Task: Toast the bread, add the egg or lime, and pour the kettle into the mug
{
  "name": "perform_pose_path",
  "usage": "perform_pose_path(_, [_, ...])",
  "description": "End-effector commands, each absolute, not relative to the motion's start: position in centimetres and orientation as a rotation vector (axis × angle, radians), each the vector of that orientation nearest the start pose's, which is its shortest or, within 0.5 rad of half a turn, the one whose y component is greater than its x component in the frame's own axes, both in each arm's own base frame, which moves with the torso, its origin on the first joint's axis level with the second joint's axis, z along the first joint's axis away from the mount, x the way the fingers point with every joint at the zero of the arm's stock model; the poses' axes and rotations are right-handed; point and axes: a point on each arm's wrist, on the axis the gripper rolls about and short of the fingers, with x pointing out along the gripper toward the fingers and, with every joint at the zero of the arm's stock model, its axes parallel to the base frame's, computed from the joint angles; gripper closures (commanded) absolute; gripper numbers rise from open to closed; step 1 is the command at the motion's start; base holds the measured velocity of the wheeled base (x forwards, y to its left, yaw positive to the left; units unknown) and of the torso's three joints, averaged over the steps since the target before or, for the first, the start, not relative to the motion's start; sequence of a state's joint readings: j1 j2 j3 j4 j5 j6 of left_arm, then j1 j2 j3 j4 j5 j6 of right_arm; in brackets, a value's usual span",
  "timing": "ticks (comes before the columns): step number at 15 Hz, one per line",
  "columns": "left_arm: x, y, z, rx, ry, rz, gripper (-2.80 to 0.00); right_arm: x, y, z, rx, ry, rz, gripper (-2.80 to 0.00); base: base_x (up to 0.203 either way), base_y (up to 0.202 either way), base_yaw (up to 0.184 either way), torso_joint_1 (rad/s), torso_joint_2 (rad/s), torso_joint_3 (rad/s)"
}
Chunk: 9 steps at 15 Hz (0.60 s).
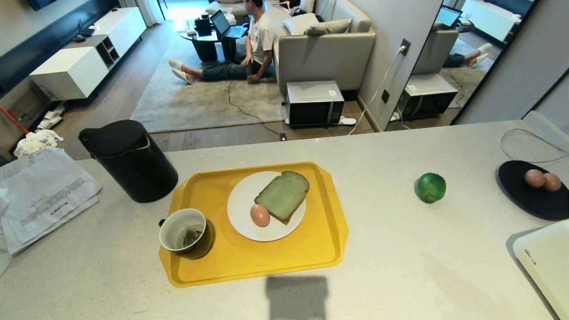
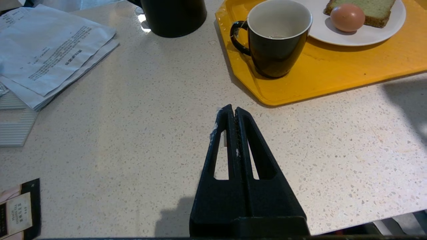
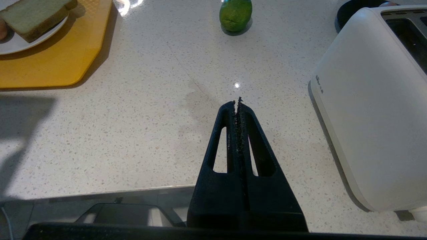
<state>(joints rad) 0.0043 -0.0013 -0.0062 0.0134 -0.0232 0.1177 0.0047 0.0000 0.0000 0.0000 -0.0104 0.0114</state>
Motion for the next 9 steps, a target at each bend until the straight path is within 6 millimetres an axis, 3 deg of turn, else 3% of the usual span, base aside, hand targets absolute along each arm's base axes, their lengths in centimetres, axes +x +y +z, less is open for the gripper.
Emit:
perform_pose_path(1, [-2.34,-0.06,7.57,0.118,0.005,-0.019,0.0,-2.27,-0.03,7.51,0.012,0.002,-0.005,0.0,0.0,0.0,0.0,0.0,0.0,0.0])
perform_pose_path(9, [-2.34,-0.06,7.57,0.116,0.005,-0.019,0.0,-2.27,-0.03,7.52,0.011,0.0,-0.005,0.0,0.0,0.0,0.0,0.0,0.0,0.0])
